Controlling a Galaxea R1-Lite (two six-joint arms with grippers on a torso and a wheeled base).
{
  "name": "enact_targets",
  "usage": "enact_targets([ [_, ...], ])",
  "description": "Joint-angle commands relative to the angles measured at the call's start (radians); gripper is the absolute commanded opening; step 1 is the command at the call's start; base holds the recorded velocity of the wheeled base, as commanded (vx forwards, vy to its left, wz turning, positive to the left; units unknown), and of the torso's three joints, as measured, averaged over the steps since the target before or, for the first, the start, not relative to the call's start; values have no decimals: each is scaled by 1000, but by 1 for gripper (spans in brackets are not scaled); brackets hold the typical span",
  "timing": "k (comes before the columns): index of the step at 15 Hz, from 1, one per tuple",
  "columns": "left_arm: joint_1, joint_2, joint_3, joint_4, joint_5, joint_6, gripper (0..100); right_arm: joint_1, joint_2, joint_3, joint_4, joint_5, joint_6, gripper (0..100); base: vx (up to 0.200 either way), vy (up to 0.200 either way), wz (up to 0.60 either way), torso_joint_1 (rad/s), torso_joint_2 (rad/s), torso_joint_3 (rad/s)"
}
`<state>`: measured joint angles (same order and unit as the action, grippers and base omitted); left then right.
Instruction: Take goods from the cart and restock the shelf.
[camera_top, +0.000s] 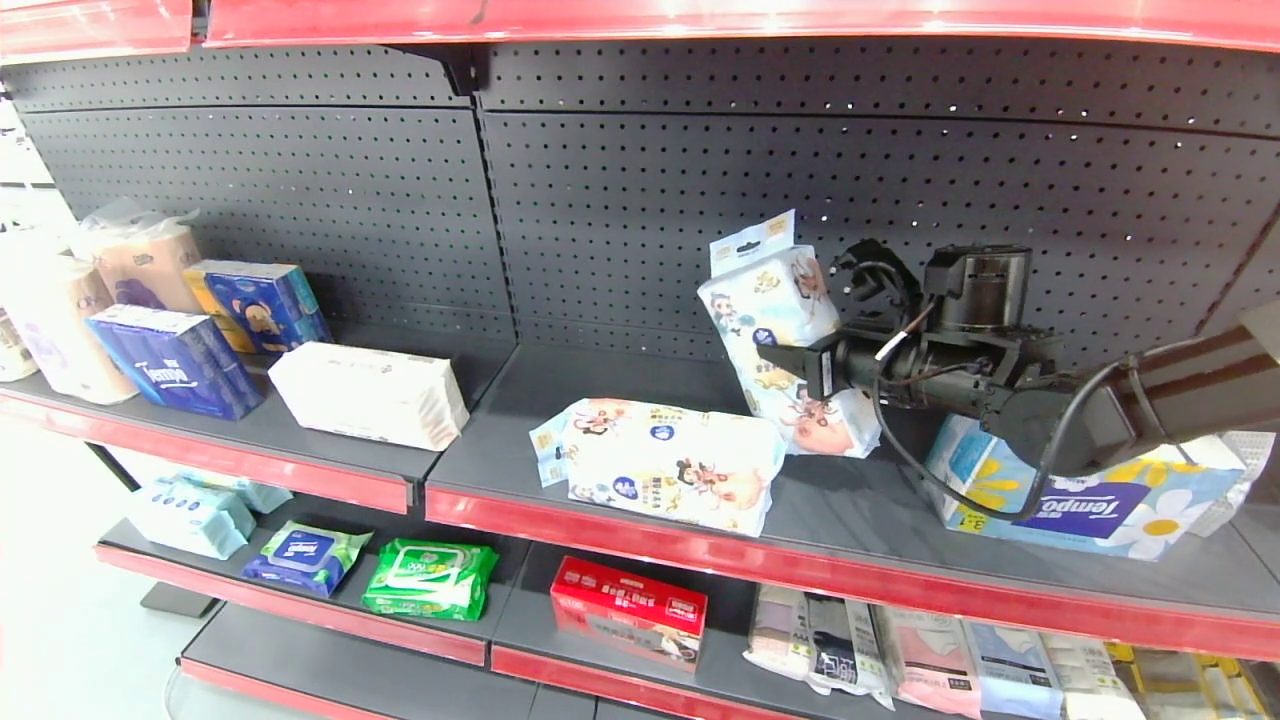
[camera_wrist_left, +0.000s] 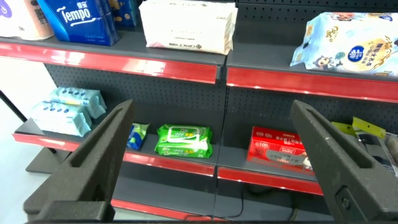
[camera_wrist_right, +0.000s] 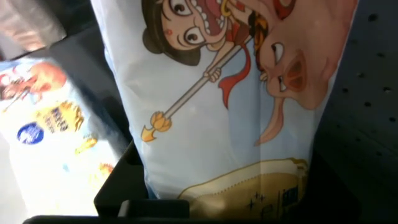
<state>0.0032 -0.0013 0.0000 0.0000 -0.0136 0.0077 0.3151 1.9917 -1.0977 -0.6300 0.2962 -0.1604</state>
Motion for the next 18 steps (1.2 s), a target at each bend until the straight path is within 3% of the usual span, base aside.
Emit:
enact_targets([
  [1, 0, 1, 0, 0, 0, 0, 100, -42, 10, -54, 70, 64, -28, 0, 0, 0, 0, 0, 0, 0],
  [8, 0, 1, 0, 0, 0, 0, 100, -44, 87, -254, 343, 77, -100, 0, 0, 0, 0, 0, 0, 0],
  [18, 0, 1, 0, 0, 0, 0, 100, -1, 144, -415, 484, 44, -271, 0, 0, 0, 0, 0, 0, 0],
])
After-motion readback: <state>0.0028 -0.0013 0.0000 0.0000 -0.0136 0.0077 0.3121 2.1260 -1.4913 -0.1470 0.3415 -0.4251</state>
